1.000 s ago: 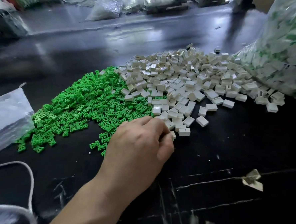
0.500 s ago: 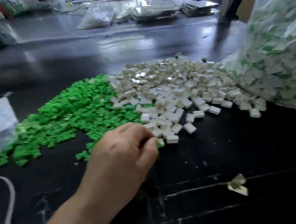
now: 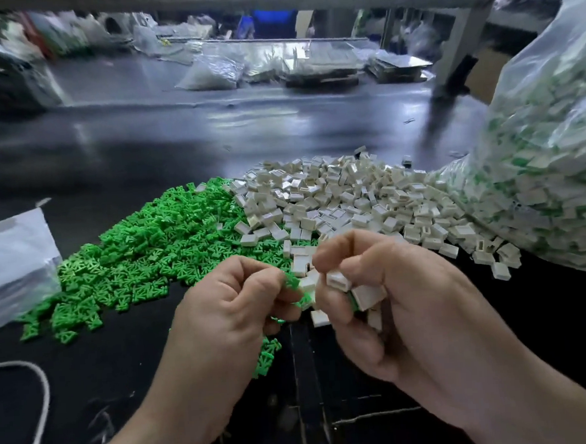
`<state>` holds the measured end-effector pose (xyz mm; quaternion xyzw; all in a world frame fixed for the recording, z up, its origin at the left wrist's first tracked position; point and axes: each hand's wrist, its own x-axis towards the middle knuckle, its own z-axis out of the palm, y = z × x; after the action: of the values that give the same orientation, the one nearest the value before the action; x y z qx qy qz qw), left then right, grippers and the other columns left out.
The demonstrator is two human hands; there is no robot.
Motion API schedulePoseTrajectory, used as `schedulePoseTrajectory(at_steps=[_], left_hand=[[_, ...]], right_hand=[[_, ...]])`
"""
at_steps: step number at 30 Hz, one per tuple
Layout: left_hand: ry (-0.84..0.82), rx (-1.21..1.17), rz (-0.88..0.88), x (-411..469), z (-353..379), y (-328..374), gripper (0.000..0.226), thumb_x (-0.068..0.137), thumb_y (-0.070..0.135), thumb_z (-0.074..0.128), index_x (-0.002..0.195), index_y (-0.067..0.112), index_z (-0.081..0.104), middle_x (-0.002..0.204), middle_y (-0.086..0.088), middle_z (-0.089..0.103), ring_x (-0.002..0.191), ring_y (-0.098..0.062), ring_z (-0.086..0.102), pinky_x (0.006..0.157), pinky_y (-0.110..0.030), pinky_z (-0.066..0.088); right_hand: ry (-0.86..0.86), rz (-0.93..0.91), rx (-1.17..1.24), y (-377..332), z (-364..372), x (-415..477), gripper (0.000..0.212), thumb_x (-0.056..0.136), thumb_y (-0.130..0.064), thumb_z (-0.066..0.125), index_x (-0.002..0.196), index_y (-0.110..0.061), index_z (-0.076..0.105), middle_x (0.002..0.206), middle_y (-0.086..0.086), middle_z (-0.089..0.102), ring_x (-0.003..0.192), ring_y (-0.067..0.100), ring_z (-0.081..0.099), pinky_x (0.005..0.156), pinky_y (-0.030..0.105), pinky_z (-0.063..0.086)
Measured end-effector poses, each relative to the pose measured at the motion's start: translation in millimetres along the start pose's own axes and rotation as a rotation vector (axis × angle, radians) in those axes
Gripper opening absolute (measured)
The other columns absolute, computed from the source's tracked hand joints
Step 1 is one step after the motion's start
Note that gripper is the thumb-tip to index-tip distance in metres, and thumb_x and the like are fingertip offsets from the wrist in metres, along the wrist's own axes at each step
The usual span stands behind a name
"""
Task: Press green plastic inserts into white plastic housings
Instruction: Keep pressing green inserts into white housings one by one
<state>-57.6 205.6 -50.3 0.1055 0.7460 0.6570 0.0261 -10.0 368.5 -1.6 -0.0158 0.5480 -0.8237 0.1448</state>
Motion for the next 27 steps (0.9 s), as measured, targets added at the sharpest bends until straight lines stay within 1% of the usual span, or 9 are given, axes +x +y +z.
schedulePoseTrajectory(at_steps=[2, 6, 10, 12, 14, 16, 19, 23, 27], left_hand=[[0.032, -0.135, -0.059, 3, -1, -1, 0.021, 0.094, 0.024, 0.057, 0.08, 0.032, 0.069, 0.079, -0.005, 0.075, 0.069, -0.018, 0.072, 0.057, -0.024, 0.051], [0.093, -0.327, -0.105, 7, -2, 0, 0.025, 0.094, 0.013, 0.057, 0.088, 0.031, 0.073, 0.078, -0.009, 0.073, 0.065, -0.016, 0.069, 0.056, -0.023, 0.053], [0.033, -0.4, -0.07, 4, 0, 4, 0.017, 0.084, 0.022, 0.064, 0.096, 0.025, 0.075, 0.085, -0.011, 0.075, 0.079, -0.021, 0.073, 0.059, -0.019, 0.053], [0.022, -0.406, -0.065, 3, 0, 5, 0.019, 0.078, 0.025, 0.066, 0.094, 0.025, 0.075, 0.088, -0.012, 0.075, 0.083, -0.024, 0.073, 0.06, -0.019, 0.054], [0.025, -0.397, -0.059, 2, 0, 6, 0.018, 0.075, 0.027, 0.068, 0.092, 0.025, 0.075, 0.09, -0.012, 0.075, 0.084, -0.024, 0.073, 0.059, -0.02, 0.054], [0.016, -0.372, -0.046, 1, 0, 6, 0.022, 0.071, 0.032, 0.071, 0.091, 0.024, 0.075, 0.088, -0.011, 0.074, 0.081, -0.023, 0.072, 0.058, -0.022, 0.054], [-0.015, -0.317, -0.027, -1, 1, 8, 0.027, 0.067, 0.039, 0.071, 0.09, 0.024, 0.075, 0.082, -0.008, 0.073, 0.074, -0.019, 0.068, 0.057, -0.025, 0.054], [-0.032, -0.227, 0.009, -4, 4, 9, 0.017, 0.074, 0.036, 0.068, 0.087, 0.027, 0.073, 0.078, -0.004, 0.072, 0.068, -0.014, 0.067, 0.057, -0.022, 0.053], [-0.017, -0.17, 0.025, -5, 4, 9, 0.011, 0.078, 0.033, 0.067, 0.087, 0.029, 0.073, 0.077, -0.002, 0.073, 0.068, -0.012, 0.067, 0.058, -0.021, 0.053]], right_hand=[[0.009, -0.062, -0.02, 6, -4, -1, 0.022, 0.079, -0.016, 0.052, 0.084, -0.025, 0.071, 0.069, 0.006, 0.058, 0.042, 0.014, 0.041, 0.039, 0.02, 0.031], [0.072, -0.057, -0.052, 15, -12, 12, 0.019, 0.082, -0.014, 0.061, 0.094, -0.024, 0.072, 0.079, 0.009, 0.065, 0.046, 0.014, 0.048, 0.038, 0.019, 0.035], [0.129, -0.032, 0.006, 23, -19, 17, 0.024, 0.081, -0.013, 0.071, 0.105, -0.015, 0.068, 0.096, 0.013, 0.074, 0.052, 0.015, 0.054, 0.037, 0.02, 0.037], [0.128, -0.01, 0.044, 23, -21, 18, 0.021, 0.079, -0.014, 0.075, 0.1, -0.016, 0.072, 0.101, 0.016, 0.074, 0.054, 0.015, 0.055, 0.037, 0.02, 0.038], [0.11, 0.01, 0.105, 22, -22, 19, 0.018, 0.077, -0.014, 0.078, 0.095, -0.019, 0.076, 0.099, 0.017, 0.074, 0.054, 0.015, 0.055, 0.037, 0.02, 0.038], [0.105, 0.028, 0.155, 22, -23, 19, 0.018, 0.076, -0.014, 0.079, 0.094, -0.02, 0.077, 0.089, 0.012, 0.071, 0.055, 0.015, 0.054, 0.037, 0.02, 0.038], [0.105, 0.038, 0.103, 24, -22, 19, 0.02, 0.078, -0.016, 0.081, 0.097, -0.017, 0.076, 0.074, 0.006, 0.06, 0.052, 0.013, 0.049, 0.036, 0.02, 0.035], [0.116, 0.017, -0.014, 25, -21, 18, 0.025, 0.079, -0.021, 0.073, 0.101, -0.008, 0.074, 0.075, 0.005, 0.059, 0.052, 0.011, 0.049, 0.036, 0.02, 0.034], [0.115, -0.034, -0.108, 26, -22, 17, 0.012, 0.091, -0.017, 0.067, 0.096, -0.01, 0.075, 0.076, 0.004, 0.062, 0.052, 0.009, 0.05, 0.036, 0.019, 0.035]])
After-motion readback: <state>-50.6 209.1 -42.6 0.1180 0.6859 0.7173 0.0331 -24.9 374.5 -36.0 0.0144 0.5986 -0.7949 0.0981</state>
